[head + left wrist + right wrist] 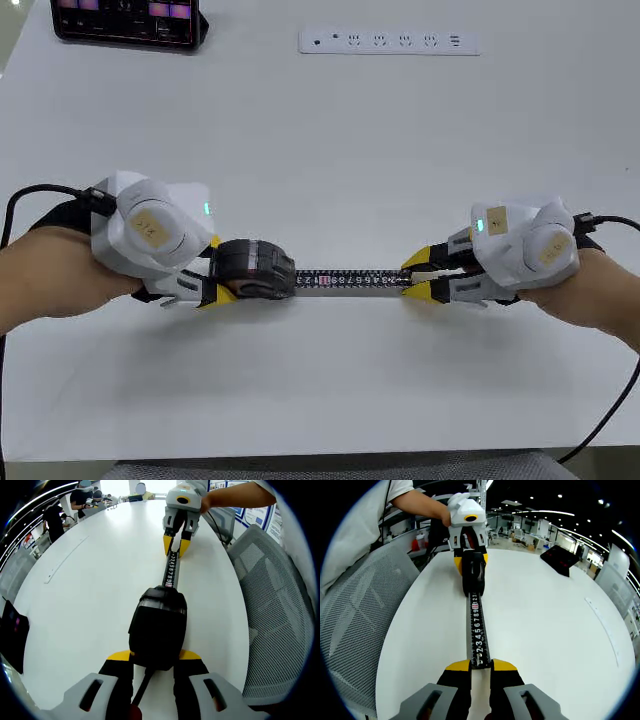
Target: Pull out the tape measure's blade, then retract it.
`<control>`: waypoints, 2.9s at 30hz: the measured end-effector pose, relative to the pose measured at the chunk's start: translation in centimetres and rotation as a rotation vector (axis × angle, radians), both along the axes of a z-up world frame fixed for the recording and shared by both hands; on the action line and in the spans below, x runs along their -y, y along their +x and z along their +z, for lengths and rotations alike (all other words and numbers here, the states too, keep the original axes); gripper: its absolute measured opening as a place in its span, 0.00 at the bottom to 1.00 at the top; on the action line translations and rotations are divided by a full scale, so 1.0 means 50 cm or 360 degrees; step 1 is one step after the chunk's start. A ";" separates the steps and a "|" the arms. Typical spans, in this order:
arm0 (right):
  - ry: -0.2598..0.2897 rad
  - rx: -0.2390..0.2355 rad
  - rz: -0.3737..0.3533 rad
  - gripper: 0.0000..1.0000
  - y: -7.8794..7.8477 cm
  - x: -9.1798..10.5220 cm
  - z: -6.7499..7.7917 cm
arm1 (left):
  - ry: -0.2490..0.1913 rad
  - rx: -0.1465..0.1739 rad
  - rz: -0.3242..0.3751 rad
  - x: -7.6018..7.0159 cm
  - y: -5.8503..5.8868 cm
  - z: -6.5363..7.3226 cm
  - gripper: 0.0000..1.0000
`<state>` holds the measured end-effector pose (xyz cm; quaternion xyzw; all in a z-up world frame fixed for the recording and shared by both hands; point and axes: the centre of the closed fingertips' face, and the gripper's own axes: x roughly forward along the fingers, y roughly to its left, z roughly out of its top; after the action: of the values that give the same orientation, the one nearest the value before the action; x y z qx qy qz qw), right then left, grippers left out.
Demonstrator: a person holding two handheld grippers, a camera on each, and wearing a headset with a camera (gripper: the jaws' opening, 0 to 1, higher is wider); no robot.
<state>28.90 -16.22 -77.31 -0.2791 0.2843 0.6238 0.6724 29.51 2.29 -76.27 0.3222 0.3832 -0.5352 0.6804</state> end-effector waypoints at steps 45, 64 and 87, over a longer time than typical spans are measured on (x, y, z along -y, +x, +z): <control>-0.0101 0.0016 -0.0036 0.09 0.001 0.077 0.008 | 0.0001 0.0005 -0.0001 0.002 -0.002 0.002 0.25; -0.0154 0.0006 -0.0050 0.09 0.000 0.110 0.004 | 0.0005 0.0005 -0.0006 0.003 -0.002 0.002 0.26; -0.0189 -0.0015 -0.0083 0.09 -0.004 0.146 -0.001 | 0.0011 0.0002 -0.0016 0.004 -0.001 0.001 0.26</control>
<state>28.72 -23.51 -77.38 -0.3080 0.3313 0.5894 0.6693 29.44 2.08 -76.20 0.3269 0.3830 -0.5371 0.6768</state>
